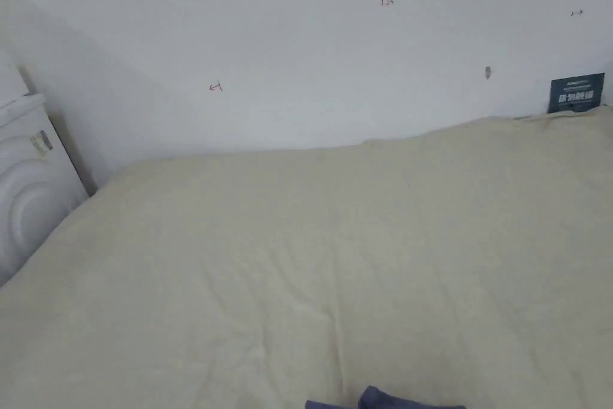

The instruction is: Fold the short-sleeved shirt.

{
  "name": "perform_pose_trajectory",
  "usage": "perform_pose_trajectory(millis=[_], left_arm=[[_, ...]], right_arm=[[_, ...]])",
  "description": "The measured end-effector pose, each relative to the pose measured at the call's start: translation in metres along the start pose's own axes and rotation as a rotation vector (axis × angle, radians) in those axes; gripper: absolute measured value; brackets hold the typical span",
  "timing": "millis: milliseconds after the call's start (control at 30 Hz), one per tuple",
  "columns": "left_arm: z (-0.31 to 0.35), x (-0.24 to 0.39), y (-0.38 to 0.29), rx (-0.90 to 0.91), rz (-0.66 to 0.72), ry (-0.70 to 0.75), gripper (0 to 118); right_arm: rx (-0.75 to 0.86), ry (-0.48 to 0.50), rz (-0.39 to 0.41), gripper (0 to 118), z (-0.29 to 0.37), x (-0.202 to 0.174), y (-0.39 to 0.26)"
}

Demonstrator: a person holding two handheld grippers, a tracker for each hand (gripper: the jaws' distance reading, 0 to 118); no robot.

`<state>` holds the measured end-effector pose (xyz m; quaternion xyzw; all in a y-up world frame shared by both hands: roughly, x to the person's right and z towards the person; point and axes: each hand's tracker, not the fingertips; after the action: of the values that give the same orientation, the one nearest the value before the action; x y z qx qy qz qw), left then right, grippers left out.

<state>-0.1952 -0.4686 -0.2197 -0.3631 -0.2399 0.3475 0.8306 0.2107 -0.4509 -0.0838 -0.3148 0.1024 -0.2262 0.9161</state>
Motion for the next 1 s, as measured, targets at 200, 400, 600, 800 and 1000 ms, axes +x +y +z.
perform_pose_trajectory(millis=[200,400,600,800,1000], left_arm=[[0.008,-0.043,-0.012,0.027,0.123,0.009,13],[-0.01,-0.053,-0.007,-0.066,0.069,-0.007,82],[-0.053,-0.041,0.007,-0.183,-0.073,-0.054,91],[-0.116,-0.018,-0.002,-0.354,-0.224,-0.086,88],[-0.12,0.002,-0.008,-0.357,-0.261,-0.029,30]], right_arm=[[-0.095,0.191,-0.022,0,-0.102,-0.009,0.005],[-0.223,0.231,-0.157,1,-0.178,0.037,-0.004],[-0.216,0.301,-0.252,1,-0.172,0.062,-0.002],[-0.236,0.317,-0.255,1,-0.174,0.067,0.0],[-0.212,0.223,-0.15,0,-0.154,0.044,0.008]])
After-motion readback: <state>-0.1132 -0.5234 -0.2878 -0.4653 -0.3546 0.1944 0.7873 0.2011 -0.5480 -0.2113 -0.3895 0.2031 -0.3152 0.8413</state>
